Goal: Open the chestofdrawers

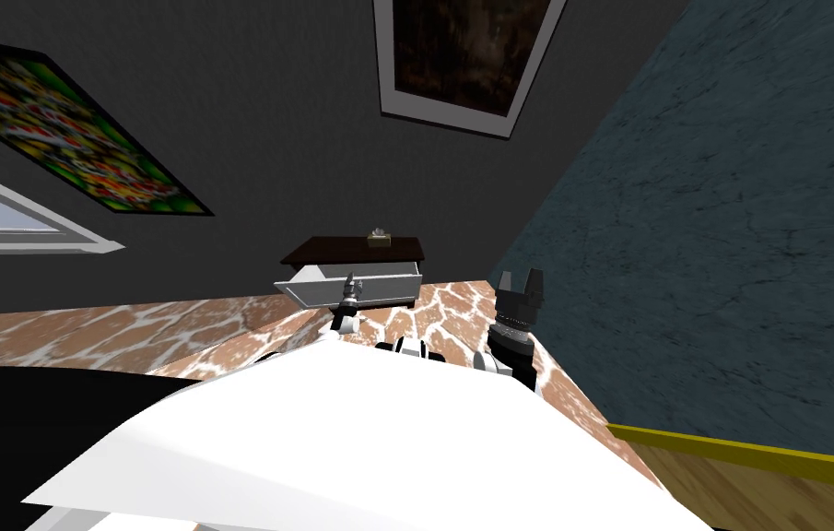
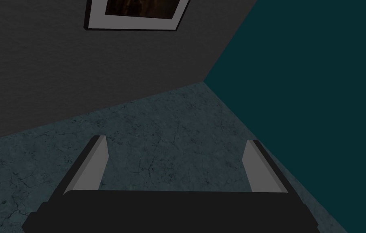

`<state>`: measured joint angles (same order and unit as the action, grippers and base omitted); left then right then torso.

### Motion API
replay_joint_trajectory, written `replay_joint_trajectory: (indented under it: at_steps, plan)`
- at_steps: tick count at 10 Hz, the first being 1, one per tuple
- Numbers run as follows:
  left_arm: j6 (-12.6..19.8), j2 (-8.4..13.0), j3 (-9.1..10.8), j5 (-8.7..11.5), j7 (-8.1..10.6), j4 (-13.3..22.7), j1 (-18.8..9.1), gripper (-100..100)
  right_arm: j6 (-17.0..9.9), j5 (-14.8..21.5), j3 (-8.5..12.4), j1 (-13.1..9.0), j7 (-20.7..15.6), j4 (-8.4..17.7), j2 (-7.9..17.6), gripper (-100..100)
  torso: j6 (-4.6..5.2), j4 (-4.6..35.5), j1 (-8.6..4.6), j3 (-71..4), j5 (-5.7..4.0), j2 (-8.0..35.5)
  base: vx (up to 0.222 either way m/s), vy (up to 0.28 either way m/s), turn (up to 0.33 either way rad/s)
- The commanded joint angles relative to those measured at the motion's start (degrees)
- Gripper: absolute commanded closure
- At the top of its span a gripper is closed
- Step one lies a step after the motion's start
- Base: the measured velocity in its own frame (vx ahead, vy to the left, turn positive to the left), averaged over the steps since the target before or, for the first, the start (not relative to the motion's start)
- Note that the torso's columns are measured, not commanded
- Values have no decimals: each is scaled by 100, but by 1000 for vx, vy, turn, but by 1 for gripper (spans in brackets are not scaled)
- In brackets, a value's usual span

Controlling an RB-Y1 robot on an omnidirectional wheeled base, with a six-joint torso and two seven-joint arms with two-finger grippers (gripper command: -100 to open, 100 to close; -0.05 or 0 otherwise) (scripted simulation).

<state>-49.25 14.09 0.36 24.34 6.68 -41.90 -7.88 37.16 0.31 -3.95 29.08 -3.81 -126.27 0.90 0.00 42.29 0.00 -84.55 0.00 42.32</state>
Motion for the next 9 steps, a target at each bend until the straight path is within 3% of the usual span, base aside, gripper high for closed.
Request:
replay_joint_trajectory:
  at_steps: [1, 2, 3, 4, 9]
  plan:
    - [213, 17, 39, 7, -44, -263, 55, -100, 0, 0, 0, 0, 0, 0, 0, 0, -3, 7, -4, 2, -6, 5, -22, -12, 3]
    - [355, 57, 78, 4, -39, -299, -41, -100, 0, 0, 0, 1, 0, 0, 0, 0, 0, 11, -6, 1, -9, 2, -29, -14, 17]
    - [294, 41, 50, 5, -27, -232, 6, -100, 0, 0, 0, 1, 0, 0, 0, 0, -3, 20, -12, 4, -18, 11, -11, -5, 2]
    - [327, 45, 53, 6, -26, -236, 2, 0, 0, 0, 0, 1, 0, 0, 0, 0, -3, 14, -12, 7, -13, 13, 0, 0, 0]
    - [344, 35, 47, 5, -27, -217, 22, 0, 0, 0, 0, 1, 0, 0, 0, 0, -1, 3, -2, -1, -3, -1, 0, 0, 0]
